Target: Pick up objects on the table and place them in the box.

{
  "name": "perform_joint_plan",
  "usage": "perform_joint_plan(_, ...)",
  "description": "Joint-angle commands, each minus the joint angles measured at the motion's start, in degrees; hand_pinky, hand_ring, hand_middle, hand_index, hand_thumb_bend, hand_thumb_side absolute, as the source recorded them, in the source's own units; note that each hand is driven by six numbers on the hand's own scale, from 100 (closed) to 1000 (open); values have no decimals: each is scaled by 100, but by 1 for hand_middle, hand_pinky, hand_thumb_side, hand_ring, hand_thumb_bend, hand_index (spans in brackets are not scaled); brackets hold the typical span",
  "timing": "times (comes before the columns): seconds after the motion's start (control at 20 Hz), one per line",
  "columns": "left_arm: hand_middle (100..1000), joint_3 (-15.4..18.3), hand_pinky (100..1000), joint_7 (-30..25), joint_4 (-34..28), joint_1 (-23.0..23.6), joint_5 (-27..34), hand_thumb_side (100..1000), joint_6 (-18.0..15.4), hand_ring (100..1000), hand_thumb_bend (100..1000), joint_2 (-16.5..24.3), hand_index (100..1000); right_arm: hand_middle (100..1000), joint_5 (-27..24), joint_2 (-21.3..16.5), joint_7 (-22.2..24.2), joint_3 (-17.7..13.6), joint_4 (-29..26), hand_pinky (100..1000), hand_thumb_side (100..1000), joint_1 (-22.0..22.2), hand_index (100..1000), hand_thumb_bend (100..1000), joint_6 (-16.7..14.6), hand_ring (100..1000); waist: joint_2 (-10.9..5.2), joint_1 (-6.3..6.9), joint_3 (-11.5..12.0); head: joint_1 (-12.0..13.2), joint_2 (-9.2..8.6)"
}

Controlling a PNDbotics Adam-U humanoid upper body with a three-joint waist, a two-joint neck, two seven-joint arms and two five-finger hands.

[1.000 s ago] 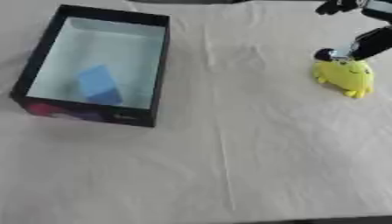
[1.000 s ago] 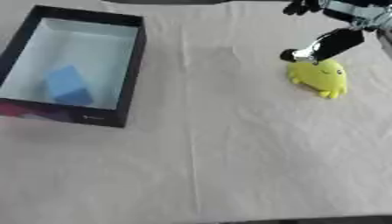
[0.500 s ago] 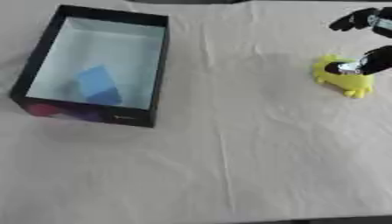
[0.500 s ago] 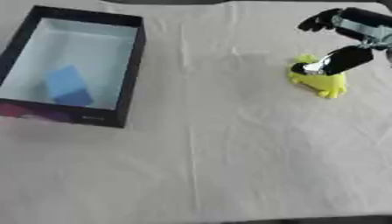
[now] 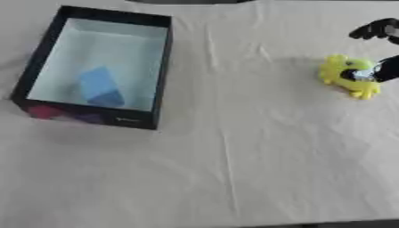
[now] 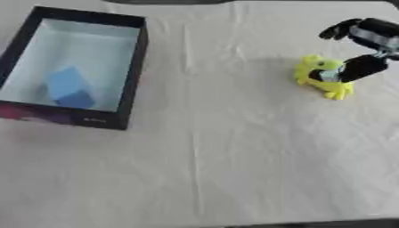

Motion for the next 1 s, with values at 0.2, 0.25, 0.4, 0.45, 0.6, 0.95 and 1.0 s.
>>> perform_joint_plan(0.2,801,61,805,14,-56,-29,-28,687,-7,648,414,137,828,851,280,-101,41,-46,424,920,439,-169,899,489,-35,899,-41,24,17,-25,-6)
perform_joint_plan(0.25,801,61,805,13,-55,-31,-27,686,-8,648,414,134,828,852,319,-90,54,-43,489,920,433,-183,898,486,-47,900,-33,26,21,-28,-6)
perform_joint_plan(0.4,802,59,805,9,-56,-36,-25,685,-8,648,414,125,827,855,419,-67,93,-30,651,919,428,-227,897,482,-88,902,-14,32,30,-28,-6)
perform_joint_plan(0.45,802,60,805,9,-55,-38,-25,685,-9,648,413,123,827,857,459,-64,116,-23,701,919,421,-243,898,479,-107,903,-6,36,34,-28,-6)
perform_joint_plan(0.6,802,64,805,11,-52,-36,-24,685,-10,647,413,117,827,861,544,-53,238,-2,816,920,423,-284,900,480,-205,905,11,43,43,-32,-6)
perform_joint_plan(0.95,801,48,806,-4,-51,-52,-18,685,-9,646,414,95,825,856,893,-2,313,30,1043,911,391,-400,895,465,-253,902,50,48,64,-39,-6)
perform_joint_plan(1.0,801,47,806,-5,-51,-54,-17,685,-9,646,414,94,825,855,968,14,305,45,1088,910,387,-426,894,463,-247,902,54,49,71,-40,-6)
